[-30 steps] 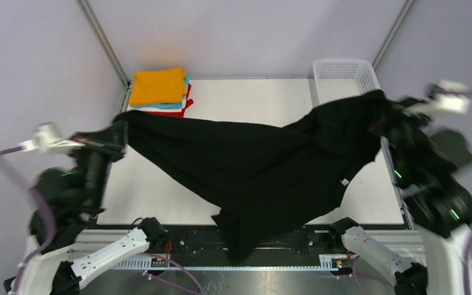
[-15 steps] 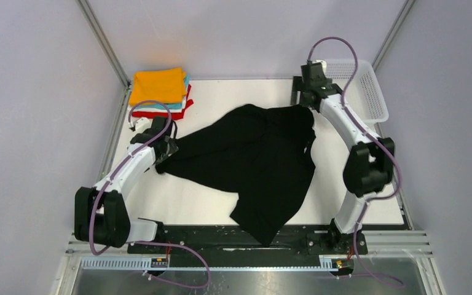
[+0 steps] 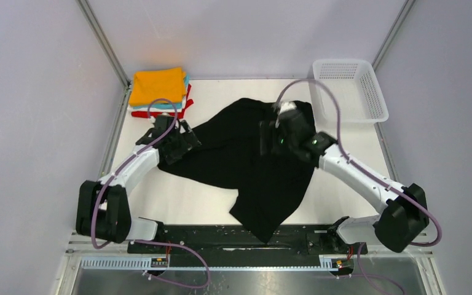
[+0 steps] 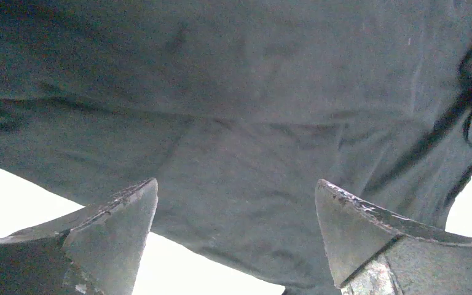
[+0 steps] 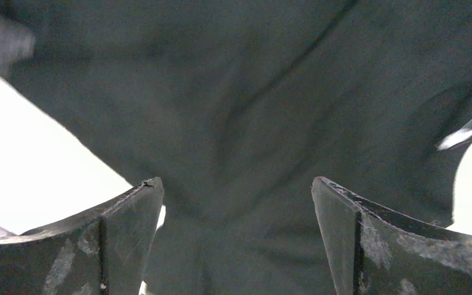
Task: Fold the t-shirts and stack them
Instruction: Flatten out the tshirt
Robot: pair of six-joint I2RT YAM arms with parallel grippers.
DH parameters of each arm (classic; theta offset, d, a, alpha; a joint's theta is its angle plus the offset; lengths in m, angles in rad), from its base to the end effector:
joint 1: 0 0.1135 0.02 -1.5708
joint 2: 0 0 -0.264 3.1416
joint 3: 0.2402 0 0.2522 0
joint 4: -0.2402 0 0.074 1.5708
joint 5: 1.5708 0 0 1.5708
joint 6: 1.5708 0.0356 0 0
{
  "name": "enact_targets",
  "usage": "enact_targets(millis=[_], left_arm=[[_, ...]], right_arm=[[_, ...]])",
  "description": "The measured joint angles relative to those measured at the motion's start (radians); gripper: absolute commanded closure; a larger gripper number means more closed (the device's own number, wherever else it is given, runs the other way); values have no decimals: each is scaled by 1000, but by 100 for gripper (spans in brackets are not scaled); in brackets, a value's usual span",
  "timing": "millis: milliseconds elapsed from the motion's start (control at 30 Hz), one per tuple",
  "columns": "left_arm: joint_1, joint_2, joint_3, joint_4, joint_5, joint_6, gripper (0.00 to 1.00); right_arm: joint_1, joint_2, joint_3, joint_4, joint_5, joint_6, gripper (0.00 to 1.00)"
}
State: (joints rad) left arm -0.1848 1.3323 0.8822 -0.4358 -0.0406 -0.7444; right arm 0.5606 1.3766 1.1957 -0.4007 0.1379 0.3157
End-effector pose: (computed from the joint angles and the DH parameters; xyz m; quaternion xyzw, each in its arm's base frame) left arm 0.2692 -0.0489 0.2326 -0.2666 0.9032 -0.1333 0.3087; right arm 0.2669 0.1618 0.3275 -0.0748 0.8755 0.1460 0.4545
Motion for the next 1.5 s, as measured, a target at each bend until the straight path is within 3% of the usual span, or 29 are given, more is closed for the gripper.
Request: enact_targets(millis=[200,467,633,900,1133,1300,1500], left_arm=[[-75,135,-27,103,151,-27,1],[-184,276,-25,206,229,-58,1],[-229,316,7,244,244,-71,1],[-350,411,90,293,307,-103,1],[-468,481,185,271,344,-112,1],[-471,407,181,171,285,-100,1],[-465,8,59,-9,40,-107,1]], right_arm=[[234,-19,-301,22,-152,145,1],[248,105,-395,74,-207,274,1],[174,142,-399,102,-232,298,1],[-64,142,-414,137,-294,313,1],[-253,121,-414,81,-243,268,1],[-314,58,-412,10,-157,221,1],[-312,-152,-447,41,-164,200,0]])
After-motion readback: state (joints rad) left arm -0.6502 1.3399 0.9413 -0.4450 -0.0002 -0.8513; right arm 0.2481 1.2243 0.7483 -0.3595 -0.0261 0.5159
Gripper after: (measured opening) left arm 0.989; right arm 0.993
